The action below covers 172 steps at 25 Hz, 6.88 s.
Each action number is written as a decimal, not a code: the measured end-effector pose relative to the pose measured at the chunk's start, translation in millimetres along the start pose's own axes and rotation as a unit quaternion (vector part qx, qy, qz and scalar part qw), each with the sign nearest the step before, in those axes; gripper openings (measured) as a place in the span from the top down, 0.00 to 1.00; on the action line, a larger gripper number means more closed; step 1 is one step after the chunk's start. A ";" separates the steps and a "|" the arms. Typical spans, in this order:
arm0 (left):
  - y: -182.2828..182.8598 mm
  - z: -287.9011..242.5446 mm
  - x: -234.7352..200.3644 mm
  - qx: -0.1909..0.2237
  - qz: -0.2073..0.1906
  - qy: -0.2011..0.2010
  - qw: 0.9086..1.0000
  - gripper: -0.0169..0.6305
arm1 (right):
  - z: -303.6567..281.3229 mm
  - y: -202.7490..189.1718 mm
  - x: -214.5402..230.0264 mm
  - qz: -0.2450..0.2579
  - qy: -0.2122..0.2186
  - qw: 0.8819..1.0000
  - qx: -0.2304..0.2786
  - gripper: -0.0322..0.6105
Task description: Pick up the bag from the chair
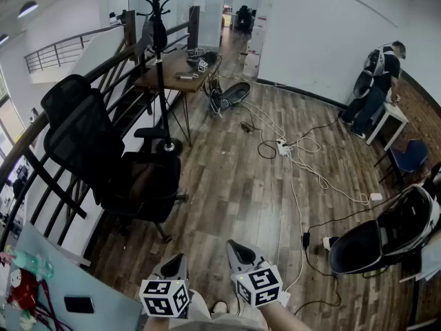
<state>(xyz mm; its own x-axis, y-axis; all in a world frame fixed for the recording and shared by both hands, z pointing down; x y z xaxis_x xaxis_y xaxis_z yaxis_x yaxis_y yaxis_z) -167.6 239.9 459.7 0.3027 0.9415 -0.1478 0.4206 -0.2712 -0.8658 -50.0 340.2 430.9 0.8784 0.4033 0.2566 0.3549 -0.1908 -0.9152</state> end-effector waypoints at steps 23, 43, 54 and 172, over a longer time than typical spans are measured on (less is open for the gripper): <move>3.3 2.4 54.5 0.029 -0.004 0.014 0.999 0.97 | 58.7 7.4 53.0 -0.017 -0.003 1.000 0.024 0.95; 45.7 -97.6 -10.5 0.013 0.011 0.009 1.000 0.97 | -54.9 46.5 88.4 -0.021 0.011 1.000 0.000 0.95; 103.2 -158.1 -92.0 0.021 0.026 0.027 0.999 0.97 | -175.1 96.1 82.6 -0.009 0.040 0.999 -0.007 0.95; -156.9 -354.5 -565.8 -0.176 0.431 0.430 0.773 0.93 | -867.2 -199.9 -37.0 0.330 0.315 0.774 -0.440 0.91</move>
<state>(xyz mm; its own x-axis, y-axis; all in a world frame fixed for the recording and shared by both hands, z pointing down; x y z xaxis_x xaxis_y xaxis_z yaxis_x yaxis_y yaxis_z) -101.7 -321.2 848.7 0.9938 -0.0595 -0.0936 -0.0934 -0.9045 -0.4160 124.2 -412.7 873.8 0.8445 -0.5052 0.1777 -0.4002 -0.8158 -0.4176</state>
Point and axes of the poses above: the fingertips, and each gripper's own axes: z backward along the fingers, x to its right, y out of its top, the point moved 3 cm from there along z, backward along the fingers, and after that the axes turned 10 degrees about -z, right-handed, at the moved point
